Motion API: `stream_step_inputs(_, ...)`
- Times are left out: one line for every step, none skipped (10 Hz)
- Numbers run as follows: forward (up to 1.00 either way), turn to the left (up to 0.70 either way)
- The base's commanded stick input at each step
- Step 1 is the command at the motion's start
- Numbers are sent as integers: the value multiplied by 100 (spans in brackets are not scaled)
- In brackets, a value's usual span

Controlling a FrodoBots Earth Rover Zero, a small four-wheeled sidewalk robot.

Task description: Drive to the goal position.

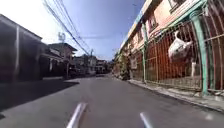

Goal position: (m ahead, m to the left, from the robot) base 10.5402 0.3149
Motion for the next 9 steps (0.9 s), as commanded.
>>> stream_step_inputs(85, 0)
stream_step_inputs(85, 0)
stream_step_inputs(85, 0)
stream_step_inputs(85, 0)
stream_step_inputs(85, 0)
stream_step_inputs(85, 0)
stream_step_inputs(85, 0)
stream_step_inputs(85, 0)
stream_step_inputs(85, 0)
